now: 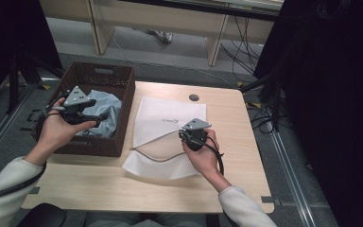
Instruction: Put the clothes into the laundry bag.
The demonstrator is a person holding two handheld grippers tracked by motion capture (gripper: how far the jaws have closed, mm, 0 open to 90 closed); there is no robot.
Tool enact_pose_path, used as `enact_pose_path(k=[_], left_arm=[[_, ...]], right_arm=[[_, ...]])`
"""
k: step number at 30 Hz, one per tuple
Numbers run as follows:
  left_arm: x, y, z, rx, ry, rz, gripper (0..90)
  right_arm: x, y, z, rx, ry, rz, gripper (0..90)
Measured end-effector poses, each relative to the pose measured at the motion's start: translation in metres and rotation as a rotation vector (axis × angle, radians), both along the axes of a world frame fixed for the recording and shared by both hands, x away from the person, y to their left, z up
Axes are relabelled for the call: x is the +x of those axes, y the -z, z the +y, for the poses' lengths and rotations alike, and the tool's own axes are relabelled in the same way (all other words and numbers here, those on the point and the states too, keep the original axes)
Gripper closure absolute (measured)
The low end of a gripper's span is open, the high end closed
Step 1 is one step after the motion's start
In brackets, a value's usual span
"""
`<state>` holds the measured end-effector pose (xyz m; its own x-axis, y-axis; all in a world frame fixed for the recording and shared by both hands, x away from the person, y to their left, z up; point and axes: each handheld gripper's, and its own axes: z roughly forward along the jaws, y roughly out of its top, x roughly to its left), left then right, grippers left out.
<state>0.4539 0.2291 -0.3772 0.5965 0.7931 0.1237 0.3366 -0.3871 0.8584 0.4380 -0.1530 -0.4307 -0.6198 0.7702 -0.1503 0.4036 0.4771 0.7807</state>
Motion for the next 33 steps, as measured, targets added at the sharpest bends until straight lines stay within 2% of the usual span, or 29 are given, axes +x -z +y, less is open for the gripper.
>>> enact_pose_path(k=[1, 3, 4, 5, 7, 8, 9, 11, 13, 14, 19, 22, 24, 27, 28, 30, 33], left_arm=[[0.000, 0.000, 0.000, 0.000, 0.000, 0.000, 31.4], [0.013, 0.001, 0.000, 0.032, 0.003, 0.035, 31.4], [0.013, 0.001, 0.000, 0.032, 0.003, 0.035, 31.4], [0.021, 0.001, 0.001, 0.070, 0.004, 0.056, 31.4], [0.029, 0.002, -0.001, 0.087, -0.005, 0.070, 31.4], [0.033, 0.003, -0.003, 0.078, -0.009, 0.073, 31.4], [0.037, 0.003, -0.003, 0.097, -0.007, 0.083, 31.4], [0.041, 0.004, -0.005, 0.096, -0.008, 0.091, 31.1], [0.051, 0.008, -0.009, 0.084, -0.028, 0.119, 31.1], [0.055, 0.009, -0.009, 0.106, -0.023, 0.132, 31.0], [0.072, 0.018, -0.011, 0.111, -0.056, 0.173, 30.8], [0.080, 0.024, -0.012, 0.147, -0.064, 0.203, 30.8], [0.086, 0.031, -0.012, 0.132, -0.076, 0.215, 30.7], [0.092, 0.039, -0.013, 0.146, -0.087, 0.242, 30.6], [0.094, 0.041, -0.014, 0.148, -0.091, 0.251, 30.6], [0.097, 0.046, -0.015, 0.153, -0.086, 0.273, 30.3], [0.102, 0.052, -0.017, 0.182, -0.102, 0.283, 30.2]], right_arm=[[0.000, 0.000, 0.000, 0.000, 0.000, 0.000, 87.1], [0.000, 0.000, 0.000, -0.006, -0.007, -0.004, 87.1], [0.000, 0.000, 0.000, -0.006, -0.007, -0.004, 87.1], [0.000, 0.000, 0.001, 0.011, 0.008, -0.021, 87.1], [-0.001, -0.001, 0.002, 0.011, 0.005, -0.011, 87.1], [-0.001, -0.001, 0.002, 0.012, 0.006, -0.011, 87.1], [-0.001, -0.001, 0.003, 0.014, 0.002, -0.014, 87.1], [-0.002, -0.001, 0.003, 0.018, -0.003, -0.007, 87.1], [-0.002, -0.002, 0.003, 0.017, 0.001, -0.006, 87.1], [-0.002, -0.002, 0.003, 0.017, 0.001, -0.005, 87.1], [-0.002, -0.002, 0.003, 0.007, -0.007, -0.010, 87.1], [-0.004, -0.003, 0.004, 0.015, -0.004, 0.008, 87.1], [-0.003, -0.002, 0.004, 0.013, -0.006, -0.011, 87.1], [-0.003, -0.002, 0.003, 0.012, -0.007, -0.009, 87.1], [-0.004, -0.003, 0.004, 0.014, -0.003, 0.011, 87.1], [-0.003, -0.002, 0.004, 0.016, -0.003, -0.005, 87.1], [-0.004, -0.003, 0.004, 0.017, -0.001, 0.003, 87.1]])
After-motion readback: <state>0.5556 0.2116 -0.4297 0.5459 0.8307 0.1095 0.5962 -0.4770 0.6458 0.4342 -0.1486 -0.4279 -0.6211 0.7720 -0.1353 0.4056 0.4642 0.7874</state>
